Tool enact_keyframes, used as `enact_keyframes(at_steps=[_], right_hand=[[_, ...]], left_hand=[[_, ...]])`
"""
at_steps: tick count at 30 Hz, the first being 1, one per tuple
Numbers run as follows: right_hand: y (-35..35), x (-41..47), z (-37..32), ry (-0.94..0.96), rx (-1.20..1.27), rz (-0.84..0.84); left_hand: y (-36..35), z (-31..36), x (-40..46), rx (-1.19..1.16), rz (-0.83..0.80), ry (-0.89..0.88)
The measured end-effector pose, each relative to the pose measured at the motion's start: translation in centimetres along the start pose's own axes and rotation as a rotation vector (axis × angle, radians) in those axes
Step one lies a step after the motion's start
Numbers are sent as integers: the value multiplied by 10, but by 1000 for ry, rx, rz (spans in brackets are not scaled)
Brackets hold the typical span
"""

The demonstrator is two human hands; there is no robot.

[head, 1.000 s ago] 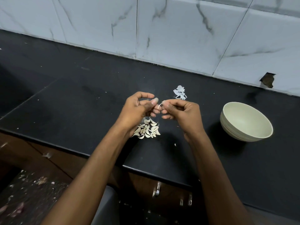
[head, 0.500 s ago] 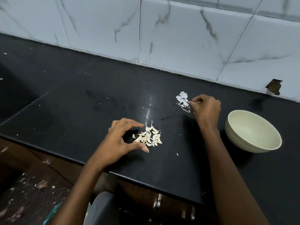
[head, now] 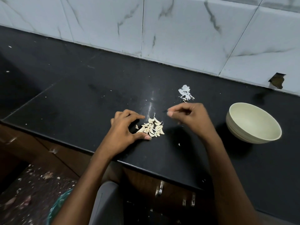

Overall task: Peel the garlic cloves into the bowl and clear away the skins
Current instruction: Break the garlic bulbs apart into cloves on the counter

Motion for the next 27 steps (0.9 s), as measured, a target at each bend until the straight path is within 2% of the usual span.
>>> enact_keyframes(at_steps=[4,9,12,14,19,23,27], right_hand=[[-29,-28,-11,54,-95,-124],[-50,-30,-3,102,-391,-132],[-48,-30,-4,70,-400,-126],[-45,-32,-5,32,-282,-119],[-39,-35,-8,-73,231,-64],[-31,-33,-8,-188,444,-10],[-23,-33,-8,-244,490,-27]], left_hand=[[0,1,0,-15,11,-4],[1,3,1,-36,20,29],[1,2,2,-43,19,42],[1,3,1,-48,14,52],[1,5,4,-76,26,75],[-2,6,11,-136,60,124],[-7,8,20,-160,69,121]])
Point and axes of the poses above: each hand's wrist, its own x-axis towards the middle knuckle, its own y-axis out of the back of the hand, z = x × y, the point moved 1 cm from there along x, towards the middle knuckle, and after that the axes turned 2 degrees about z, right-handed, at the moved point
